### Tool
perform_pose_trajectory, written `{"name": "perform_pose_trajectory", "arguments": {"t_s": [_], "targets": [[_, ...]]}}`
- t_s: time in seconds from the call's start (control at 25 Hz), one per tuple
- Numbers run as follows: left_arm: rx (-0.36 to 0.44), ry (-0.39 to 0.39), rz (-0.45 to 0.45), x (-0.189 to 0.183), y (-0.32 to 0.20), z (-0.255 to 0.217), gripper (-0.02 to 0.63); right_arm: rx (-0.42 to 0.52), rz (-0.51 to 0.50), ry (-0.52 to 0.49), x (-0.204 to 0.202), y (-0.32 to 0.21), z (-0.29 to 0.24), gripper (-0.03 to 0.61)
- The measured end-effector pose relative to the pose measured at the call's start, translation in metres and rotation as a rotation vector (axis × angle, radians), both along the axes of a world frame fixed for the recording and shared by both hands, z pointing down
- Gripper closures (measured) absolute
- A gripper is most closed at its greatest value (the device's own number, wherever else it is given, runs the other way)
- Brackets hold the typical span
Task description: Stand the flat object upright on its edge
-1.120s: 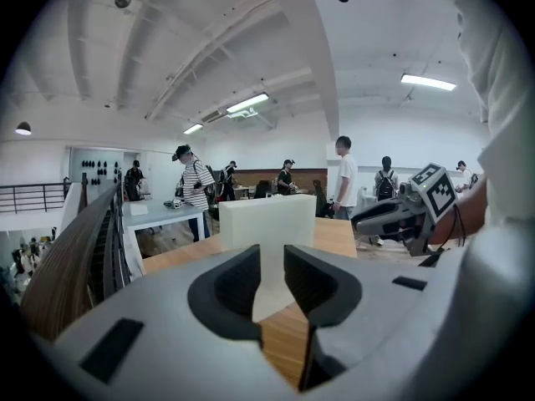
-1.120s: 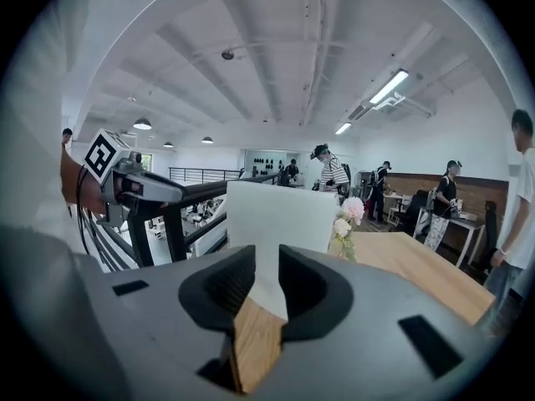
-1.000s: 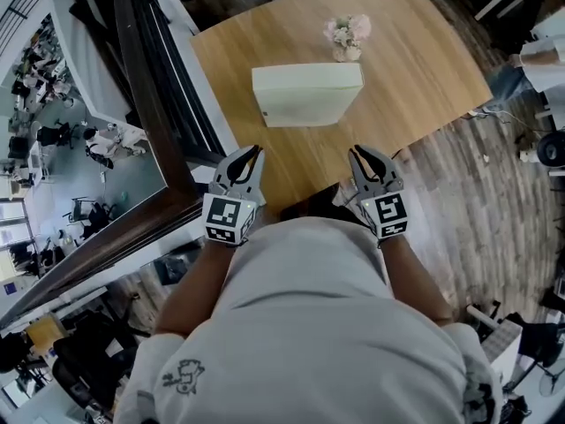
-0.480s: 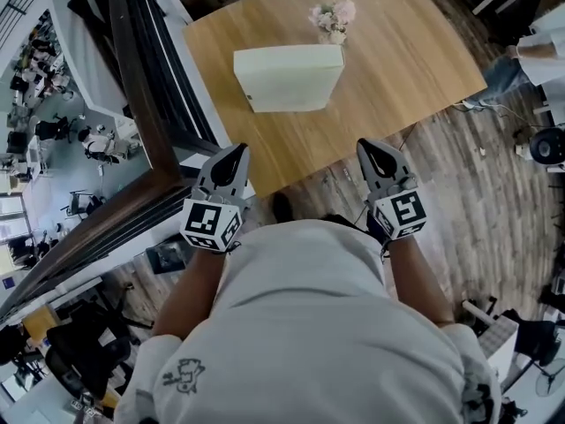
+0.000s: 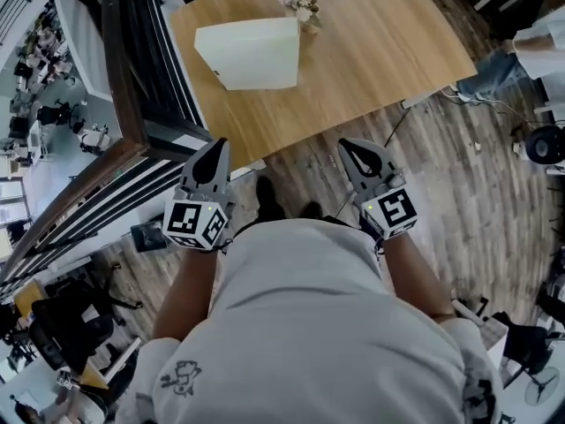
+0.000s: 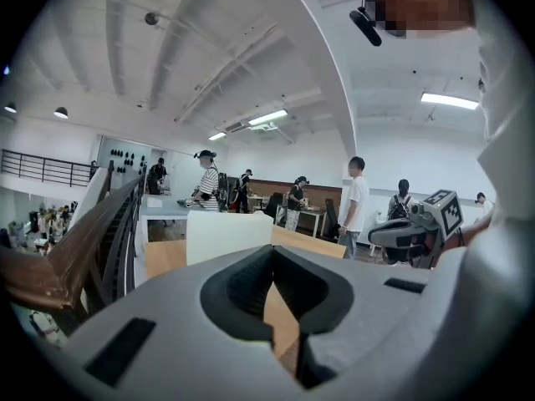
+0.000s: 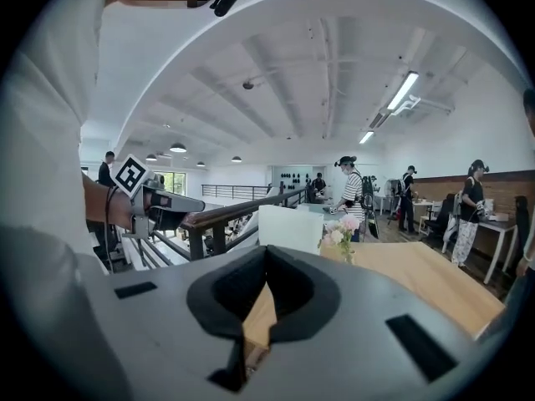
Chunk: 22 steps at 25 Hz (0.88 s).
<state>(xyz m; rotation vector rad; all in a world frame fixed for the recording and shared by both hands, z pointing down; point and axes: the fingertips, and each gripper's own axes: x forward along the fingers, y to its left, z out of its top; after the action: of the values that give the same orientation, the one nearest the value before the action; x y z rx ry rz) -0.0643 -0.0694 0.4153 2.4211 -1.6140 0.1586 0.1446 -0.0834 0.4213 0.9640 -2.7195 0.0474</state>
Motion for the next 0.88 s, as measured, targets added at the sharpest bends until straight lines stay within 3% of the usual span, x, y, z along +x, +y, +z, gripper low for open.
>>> {"name": "perform_pose_trajectory", "arguments": {"t_s": [0.16, 0.32, 0.88], "targets": [[-0.003, 0.005, -0.027, 0.030, 0.032, 0.001, 0.607, 0.006, -0.036, -0.001, 0.027, 0.021, -0.005, 0.572], [-0.008, 0.003, -0.077, 0.037, 0.063, 0.000, 0.607, 0.011, -0.061, -0.011, 0.043, 0.039, -0.010, 0.574], [0.032, -0.029, -0.048, 0.037, 0.115, -0.018, 0.607, 0.046, -0.043, -0.002, 0.053, 0.087, -0.021, 0.572]]}}
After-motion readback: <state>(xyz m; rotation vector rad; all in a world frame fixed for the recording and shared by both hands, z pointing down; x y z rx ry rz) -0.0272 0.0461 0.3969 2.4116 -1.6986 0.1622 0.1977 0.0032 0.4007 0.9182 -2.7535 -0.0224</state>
